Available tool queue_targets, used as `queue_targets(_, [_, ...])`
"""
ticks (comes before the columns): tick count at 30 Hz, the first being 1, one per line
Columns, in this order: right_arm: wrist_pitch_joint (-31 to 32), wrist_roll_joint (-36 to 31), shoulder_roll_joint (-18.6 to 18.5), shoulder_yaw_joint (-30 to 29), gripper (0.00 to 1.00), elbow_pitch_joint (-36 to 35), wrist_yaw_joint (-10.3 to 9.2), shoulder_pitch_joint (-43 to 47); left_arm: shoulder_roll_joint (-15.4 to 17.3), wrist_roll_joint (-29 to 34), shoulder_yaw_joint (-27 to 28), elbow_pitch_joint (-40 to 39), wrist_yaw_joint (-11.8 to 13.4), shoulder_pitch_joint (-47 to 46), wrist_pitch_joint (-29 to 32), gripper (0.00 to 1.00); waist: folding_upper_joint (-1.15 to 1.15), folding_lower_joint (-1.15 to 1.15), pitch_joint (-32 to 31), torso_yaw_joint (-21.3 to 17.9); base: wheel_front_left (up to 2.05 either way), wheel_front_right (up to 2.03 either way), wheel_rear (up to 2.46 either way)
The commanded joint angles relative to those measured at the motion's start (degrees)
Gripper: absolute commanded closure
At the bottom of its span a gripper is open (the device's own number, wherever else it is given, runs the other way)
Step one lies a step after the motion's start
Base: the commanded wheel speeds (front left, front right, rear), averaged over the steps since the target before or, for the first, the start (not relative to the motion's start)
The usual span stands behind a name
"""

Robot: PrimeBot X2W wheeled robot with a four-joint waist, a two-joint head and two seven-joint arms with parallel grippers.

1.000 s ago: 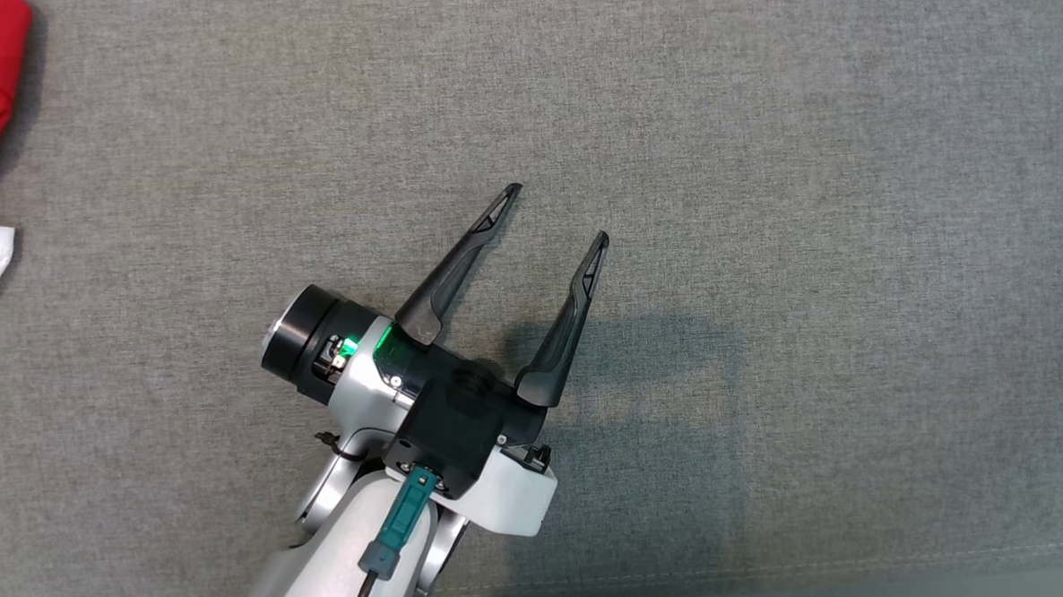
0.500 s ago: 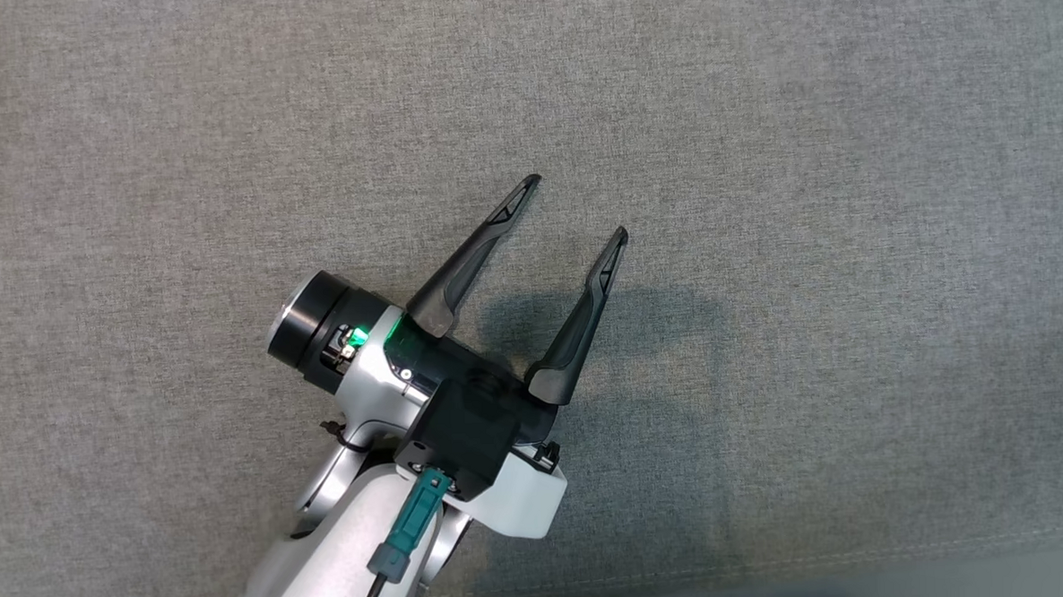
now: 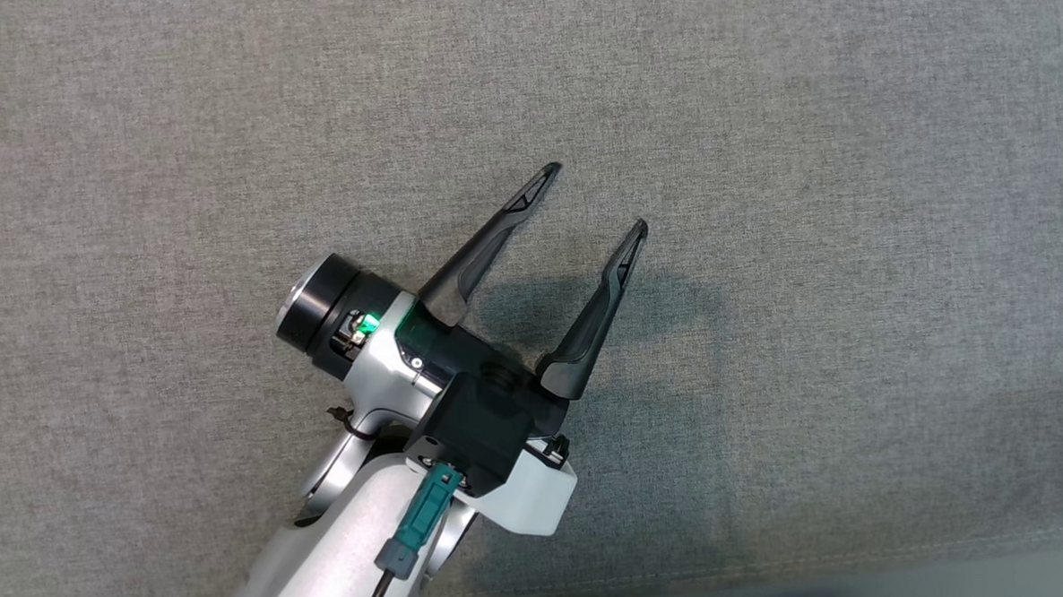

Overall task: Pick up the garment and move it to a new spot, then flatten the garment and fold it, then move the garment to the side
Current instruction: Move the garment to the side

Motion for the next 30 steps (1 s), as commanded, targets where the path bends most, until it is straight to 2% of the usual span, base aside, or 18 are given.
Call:
queue_targets(1, [0.5,-1.9,-1.7,-1.1,0.58,-0.8,0.22,2.6,0.3,0.2,1.2,-0.7,0.1,-0.6,0.3,0.0,0.0,0.0,0.0,0.1,0.0,0.0,0.0])
queue_targets(2, [0.7,-3.6,-1.6,-2.5,0.0,-0.8,0.22,2.7,0.2,0.1,1.1,-0.6,0.2,-0.7,0.2,0.0,0.0,0.0,-0.1,0.1,0.0,0.0,0.0])
queue_targets(9, [2.8,-17.5,-1.4,-13.2,0.0,-0.8,0.22,3.5,0.1,-0.6,1.1,0.9,0.7,-0.7,-0.3,0.0,0.0,0.0,-1.7,-0.5,0.0,0.0,0.0])
queue_targets(14, [1.8,-30.0,-0.7,-21.2,0.0,-0.8,0.22,2.6,0.0,-1.5,1.5,2.3,1.4,-0.5,-0.7,0.0,0.0,0.0,-4.6,-1.2,0.0,0.0,0.0])
queue_targets(16, [1.5,-32.5,-0.2,-22.4,0.0,-0.8,0.22,2.3,0.0,-1.8,1.7,2.6,1.5,-0.3,-0.8,0.0,0.0,0.0,-5.4,-1.3,0.0,0.0,0.0])
queue_targets(22, [-0.6,-43.2,5.9,-27.2,0.0,-0.8,0.22,0.3,-0.2,-3.1,2.9,5.0,3.5,1.4,-1.2,0.0,0.0,0.0,-11.4,-1.5,0.0,0.0,0.0])
queue_targets(23, [-0.8,-45.4,8.5,-28.0,0.0,-0.8,0.22,0.7,-0.7,-5.3,3.7,4.8,3.7,2.4,-1.3,0.0,0.0,0.0,-13.4,-1.5,0.0,0.0,0.0])
queue_targets(30, [-0.9,-51.2,16.1,-28.7,0.0,-5.0,0.22,3.6,-1.7,-9.8,7.0,3.7,5.6,6.6,-1.4,0.0,0.0,0.0,-20.2,0.0,0.0,0.0,0.0])
